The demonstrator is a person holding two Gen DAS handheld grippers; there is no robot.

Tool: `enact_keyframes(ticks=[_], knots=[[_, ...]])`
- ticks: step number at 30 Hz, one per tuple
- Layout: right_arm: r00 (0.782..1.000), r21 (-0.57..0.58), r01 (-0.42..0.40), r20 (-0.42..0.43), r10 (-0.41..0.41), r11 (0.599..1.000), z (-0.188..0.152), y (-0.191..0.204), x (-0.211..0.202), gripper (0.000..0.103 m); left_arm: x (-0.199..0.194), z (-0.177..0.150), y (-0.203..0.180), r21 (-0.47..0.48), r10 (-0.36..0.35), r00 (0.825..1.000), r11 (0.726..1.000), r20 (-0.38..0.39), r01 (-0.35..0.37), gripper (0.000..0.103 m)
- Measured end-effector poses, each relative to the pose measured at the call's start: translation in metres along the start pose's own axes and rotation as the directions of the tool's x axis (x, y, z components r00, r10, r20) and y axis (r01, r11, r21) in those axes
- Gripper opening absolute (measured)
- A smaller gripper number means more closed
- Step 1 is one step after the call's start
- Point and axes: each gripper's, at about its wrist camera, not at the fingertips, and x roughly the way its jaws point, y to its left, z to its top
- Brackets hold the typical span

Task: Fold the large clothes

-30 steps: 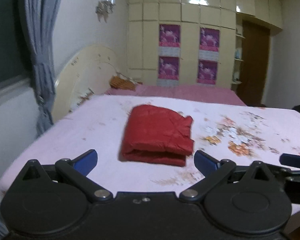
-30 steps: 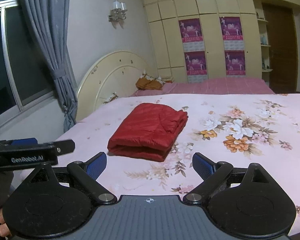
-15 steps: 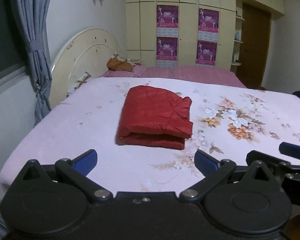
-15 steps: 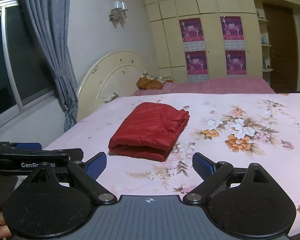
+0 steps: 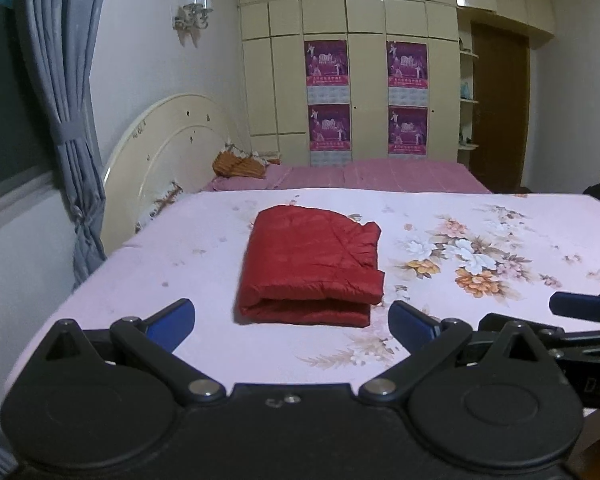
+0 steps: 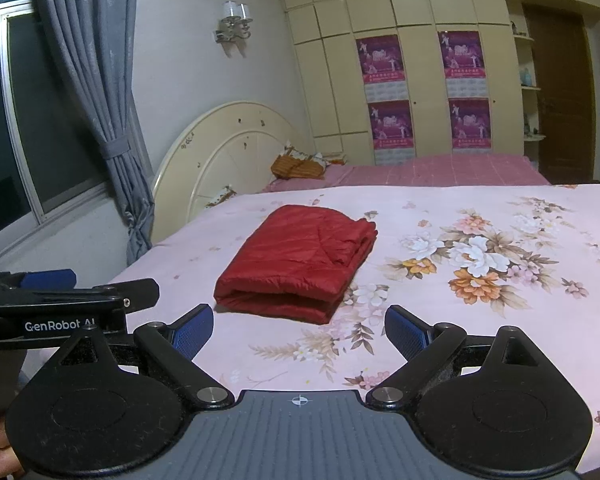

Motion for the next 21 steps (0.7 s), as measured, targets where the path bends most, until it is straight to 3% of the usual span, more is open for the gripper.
enact_keyframes(ticks=[6,11,21], knots=[[1.0,0.0,-0.002,-0.002,0.002,1.0,0.001,-0.002,0.002,0.092,0.001,0.001,-0.009,0.053,0.003,1.0,0.999,-0.015,-0.002,0.103],[1.0,0.003,0.002,-0.003,-0.002,1.0,0.001,-0.006,0.003,0.092,0.003,0.0,-0.001,-0.005,-0.038,0.999,0.999,-0.014,0.038,0.103],[1.0,0.016,0.019,-0.004,-0.019,1.0,0.003,-0.016,0.007,0.092,0.009,0.002,0.003,-0.027,-0.019,1.0,0.999,-0.024,0.019,0.103]])
